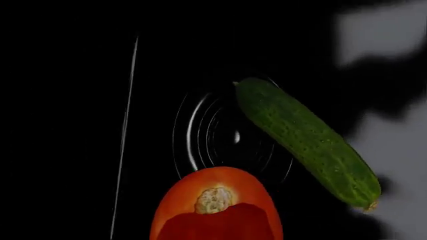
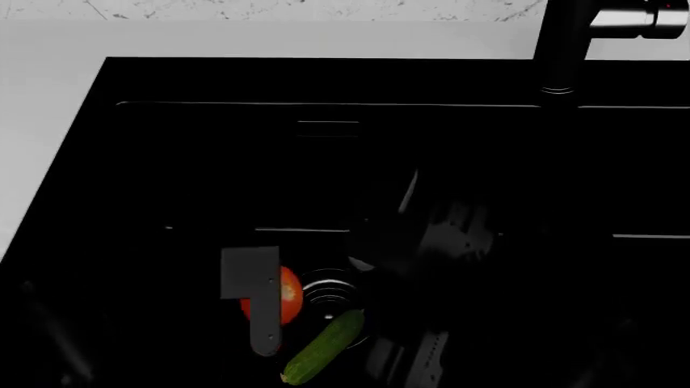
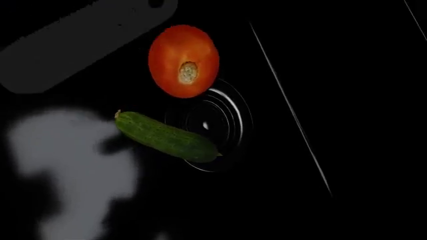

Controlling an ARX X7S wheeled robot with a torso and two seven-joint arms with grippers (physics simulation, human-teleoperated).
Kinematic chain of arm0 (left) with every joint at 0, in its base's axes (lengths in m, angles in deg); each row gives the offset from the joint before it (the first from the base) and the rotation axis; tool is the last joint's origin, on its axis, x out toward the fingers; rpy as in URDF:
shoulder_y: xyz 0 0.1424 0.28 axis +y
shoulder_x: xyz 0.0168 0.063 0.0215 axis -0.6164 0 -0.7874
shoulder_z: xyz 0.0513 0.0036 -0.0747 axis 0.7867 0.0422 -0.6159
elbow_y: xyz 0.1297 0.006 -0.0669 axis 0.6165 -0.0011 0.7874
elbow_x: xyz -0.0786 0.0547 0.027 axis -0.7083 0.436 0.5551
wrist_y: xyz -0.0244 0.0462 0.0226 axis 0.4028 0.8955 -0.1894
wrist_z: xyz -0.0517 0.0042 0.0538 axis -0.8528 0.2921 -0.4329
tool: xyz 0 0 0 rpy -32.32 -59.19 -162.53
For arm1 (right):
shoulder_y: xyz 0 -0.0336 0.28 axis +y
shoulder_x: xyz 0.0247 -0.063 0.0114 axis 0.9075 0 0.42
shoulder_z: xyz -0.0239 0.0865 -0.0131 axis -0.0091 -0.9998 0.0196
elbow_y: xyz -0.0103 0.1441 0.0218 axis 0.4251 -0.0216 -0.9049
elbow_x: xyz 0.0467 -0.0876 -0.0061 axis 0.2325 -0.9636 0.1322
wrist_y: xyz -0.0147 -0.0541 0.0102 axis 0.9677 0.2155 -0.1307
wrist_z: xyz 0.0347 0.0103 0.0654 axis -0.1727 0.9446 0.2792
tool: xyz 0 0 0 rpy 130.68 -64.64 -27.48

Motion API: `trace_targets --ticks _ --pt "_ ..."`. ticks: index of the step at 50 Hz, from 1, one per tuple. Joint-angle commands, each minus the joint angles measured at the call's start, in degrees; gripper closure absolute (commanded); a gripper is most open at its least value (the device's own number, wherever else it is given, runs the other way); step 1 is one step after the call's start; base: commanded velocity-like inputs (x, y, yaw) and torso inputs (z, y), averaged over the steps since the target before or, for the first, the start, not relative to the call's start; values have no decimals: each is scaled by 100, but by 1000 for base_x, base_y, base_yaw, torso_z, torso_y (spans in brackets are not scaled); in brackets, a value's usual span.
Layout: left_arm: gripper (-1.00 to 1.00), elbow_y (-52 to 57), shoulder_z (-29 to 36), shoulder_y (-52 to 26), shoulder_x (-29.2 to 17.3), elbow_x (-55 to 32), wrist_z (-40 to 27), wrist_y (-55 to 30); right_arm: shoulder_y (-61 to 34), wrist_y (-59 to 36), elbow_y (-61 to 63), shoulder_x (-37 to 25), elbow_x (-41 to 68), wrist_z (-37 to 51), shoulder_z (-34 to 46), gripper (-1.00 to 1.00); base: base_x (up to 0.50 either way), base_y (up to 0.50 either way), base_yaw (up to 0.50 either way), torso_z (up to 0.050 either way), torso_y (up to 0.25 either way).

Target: Pick the vegetables from the sink and place them on the cutting board.

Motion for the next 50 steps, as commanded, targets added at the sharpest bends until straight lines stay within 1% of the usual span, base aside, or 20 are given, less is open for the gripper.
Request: trace_targets --ticks 1,5,6,9,10,12,13,14,15,18,19,20,24,30,33,38,43,45,50 --pt "100 1330 -274 72 -651 -246 -631 -304 -35 -30 -40 53 5 101 -89 -100 0 0 0 0 0" --pt "100 2793 -524 277 -1168 -331 -964 -967 -103 -226 39 111 71 146 -228 -100 0 0 0 0 0" --pt "100 2999 -556 312 -1248 -314 -1054 -1090 -126 -262 67 111 57 142 -201 -100 0 0 0 0 0" --pt "100 2967 -639 306 -1297 -259 -1324 -1091 -208 -310 118 94 14 123 -136 -100 0 0 0 0 0" --pt "100 3099 -686 314 -1353 -302 -1318 -1186 -235 -318 149 73 -30 100 -45 -100 0 0 0 0 0" --pt "100 3322 -724 324 -1449 -200 -1548 -1290 -310 -424 72 110 -62 32 84 -100 0 0 0 0 0" --pt "100 3512 -772 329 -1518 -171 -1660 -1361 -369 -427 10 134 -120 -8 216 -100 0 0 0 0 0" --pt "100 3707 -835 329 -1588 -154 -1770 -1435 -475 -423 -142 172 -340 21 525 -100 0 0 0 0 0" --pt "100 3811 -910 321 -1612 -159 -1882 -1513 -497 -395 -131 166 -307 -82 579 -100 0 0 0 0 0" --pt "100 4141 -1096 334 -1735 -261 -1987 -1790 -701 85 -397 240 -752 -60 1186 -100 0 0 0 0 0" --pt "100 4156 -1097 360 -1761 -256 -2006 -1717 -732 153 -425 249 -804 -77 1273 -100 0 0 0 0 0" --pt "100 4254 -1134 420 -1799 -280 -2053 -1818 -820 417 -519 293 -910 -152 1470 -100 0 0 0 0 0" --pt "100 4206 -1235 484 -1806 -296 -2256 -1788 -1004 733 -940 515 -1037 -295 1750 -100 0 0 0 0 0" --pt "100 4231 -1399 463 -1797 -351 -2452 -1906 -1230 1049 -1359 835 -1065 -299 1750 -100 0 0 0 0 0" --pt "100 4373 -1456 530 -1837 -414 -2477 -1929 -1299 1392 -1689 1059 -1057 -264 1740 -100 0 0 0 0 0" --pt "100 4897 -1648 663 -2017 -561 -2574 -2065 -1384 1943 -2299 1436 -1068 -450 1953 -100 0 0 0 0 0" --pt "100 4891 -1863 626 -2074 -693 -2675 -2102 -1434 2332 -2771 1626 -1062 -689 2141 -100 0 0 0 0 0" --pt "100 4870 -1927 636 -2075 -729 -2730 -2094 -1429 2509 -2776 1602 -1119 -874 2338 -100 0 0 0 0 0" --pt "100 4929 -2129 593 -2126 -854 -2825 -2148 -1479 2937 -3363 1764 -1080 -1032 2416 -100 0 0 0 0 0"
